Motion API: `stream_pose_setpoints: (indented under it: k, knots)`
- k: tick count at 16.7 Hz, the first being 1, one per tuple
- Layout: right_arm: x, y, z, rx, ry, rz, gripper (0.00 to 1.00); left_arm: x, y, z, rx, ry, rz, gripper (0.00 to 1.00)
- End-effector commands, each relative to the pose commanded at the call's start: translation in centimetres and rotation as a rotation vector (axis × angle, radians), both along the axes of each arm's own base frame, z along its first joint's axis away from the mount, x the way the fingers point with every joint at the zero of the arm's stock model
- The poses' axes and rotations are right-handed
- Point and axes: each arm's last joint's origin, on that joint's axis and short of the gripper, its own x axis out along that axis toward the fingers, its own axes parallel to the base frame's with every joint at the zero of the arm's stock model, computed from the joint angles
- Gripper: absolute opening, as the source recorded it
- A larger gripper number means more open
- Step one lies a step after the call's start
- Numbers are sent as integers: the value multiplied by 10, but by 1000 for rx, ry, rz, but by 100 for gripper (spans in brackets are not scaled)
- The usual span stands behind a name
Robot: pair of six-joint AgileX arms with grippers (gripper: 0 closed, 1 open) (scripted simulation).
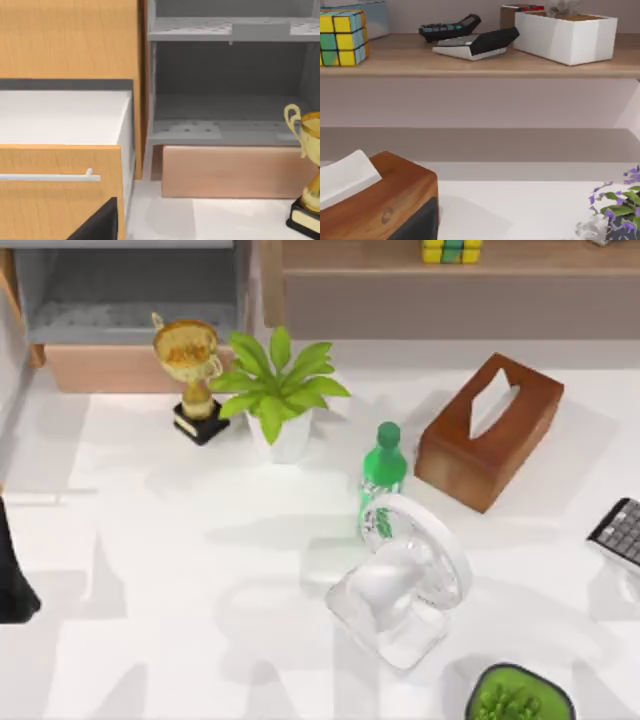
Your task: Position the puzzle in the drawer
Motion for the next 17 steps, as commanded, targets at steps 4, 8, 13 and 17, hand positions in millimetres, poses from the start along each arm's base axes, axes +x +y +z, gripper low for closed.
stream_pose_setpoints:
  k: [4, 8, 13, 17]
  knots:
    - [0, 0, 0, 0, 0, 0, 100, 0, -1, 9, -1, -10, -1, 100]
    - [0, 0, 0, 0, 0, 0, 100, 7, -8, 58, -10, -57, -5, 100]
    - [0, 0, 0, 0, 0, 0, 100, 58, -36, 142, -33, -81, -16, 100]
    - [0, 0, 0, 0, 0, 0, 100, 143, -99, 182, -42, -63, -25, 100]
